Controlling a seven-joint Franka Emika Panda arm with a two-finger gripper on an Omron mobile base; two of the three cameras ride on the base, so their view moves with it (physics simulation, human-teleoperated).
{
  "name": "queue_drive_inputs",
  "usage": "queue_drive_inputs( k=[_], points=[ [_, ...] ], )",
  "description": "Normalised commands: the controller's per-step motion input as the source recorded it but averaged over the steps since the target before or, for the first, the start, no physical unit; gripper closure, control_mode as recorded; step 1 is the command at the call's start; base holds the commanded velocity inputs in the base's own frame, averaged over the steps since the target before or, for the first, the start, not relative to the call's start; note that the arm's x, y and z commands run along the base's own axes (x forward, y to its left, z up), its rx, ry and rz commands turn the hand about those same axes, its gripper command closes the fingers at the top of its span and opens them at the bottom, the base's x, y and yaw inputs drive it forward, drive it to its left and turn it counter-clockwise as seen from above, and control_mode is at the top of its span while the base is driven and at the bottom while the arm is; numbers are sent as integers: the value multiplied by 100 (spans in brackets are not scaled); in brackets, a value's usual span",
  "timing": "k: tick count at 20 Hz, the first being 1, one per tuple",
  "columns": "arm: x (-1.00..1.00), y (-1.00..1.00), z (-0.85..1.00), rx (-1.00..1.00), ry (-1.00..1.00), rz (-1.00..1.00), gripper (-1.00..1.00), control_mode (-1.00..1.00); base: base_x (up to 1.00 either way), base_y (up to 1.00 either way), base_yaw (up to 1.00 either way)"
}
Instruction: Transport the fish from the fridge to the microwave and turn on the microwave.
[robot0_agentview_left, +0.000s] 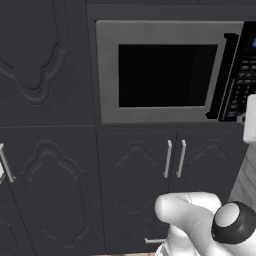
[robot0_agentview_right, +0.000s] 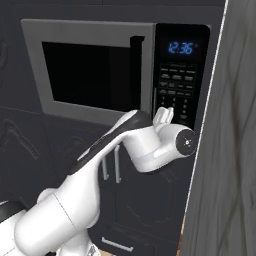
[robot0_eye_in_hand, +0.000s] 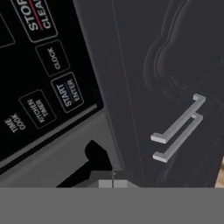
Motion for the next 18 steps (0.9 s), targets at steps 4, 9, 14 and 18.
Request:
queue_drive_inputs(
  k=[4, 9, 14, 18],
  points=[
    [14, -7, -19, 2, -1, 0, 100, -100, 0, 0, 0],
    [7, -24, -15, 1, -1, -3, 100, -100, 0, 0, 0],
    [22, -17, -3, 3, 0, -5, 100, -100, 0, 0, 0],
    [24, -3, 0, 6, 0, -5, 100, -100, 0, 0, 0]
  ],
)
